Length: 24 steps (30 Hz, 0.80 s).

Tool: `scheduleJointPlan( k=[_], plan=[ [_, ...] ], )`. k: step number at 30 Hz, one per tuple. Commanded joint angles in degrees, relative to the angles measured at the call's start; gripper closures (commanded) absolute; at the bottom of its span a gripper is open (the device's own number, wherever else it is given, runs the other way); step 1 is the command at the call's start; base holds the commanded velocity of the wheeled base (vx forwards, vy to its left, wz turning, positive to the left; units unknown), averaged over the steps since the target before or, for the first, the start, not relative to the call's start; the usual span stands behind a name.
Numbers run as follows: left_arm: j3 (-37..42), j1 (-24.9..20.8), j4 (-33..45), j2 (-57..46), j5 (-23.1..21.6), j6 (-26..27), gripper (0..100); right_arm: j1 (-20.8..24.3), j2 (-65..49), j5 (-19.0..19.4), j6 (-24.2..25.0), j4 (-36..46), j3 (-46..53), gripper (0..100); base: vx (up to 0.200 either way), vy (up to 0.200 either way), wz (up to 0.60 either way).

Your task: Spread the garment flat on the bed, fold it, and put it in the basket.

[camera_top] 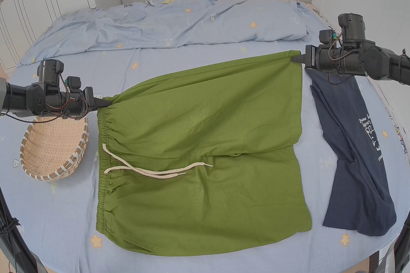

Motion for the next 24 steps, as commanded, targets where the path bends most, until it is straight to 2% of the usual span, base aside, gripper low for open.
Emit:
scheduleJointPlan(
  k=[1, 5, 24],
  plan=[
    [0.13, 0.77, -1.61, 0.43, -0.05, -0.01, 100, 0.04, 6.94, 0.01, -0.03, 0.00, -6.65, 100, 0.000, 0.000, 0.00],
    [0.13, 1.12, -3.01, 0.70, 0.04, -0.01, 100, 0.31, 9.93, -0.08, -0.03, 0.26, -9.89, 100, 0.000, 0.000, 0.00],
    [-0.48, 1.64, -6.53, 3.51, 0.04, -0.01, 100, 1.27, 15.56, -0.61, 0.06, 0.26, -9.89, 100, 0.000, 0.000, 0.00]
  ],
)
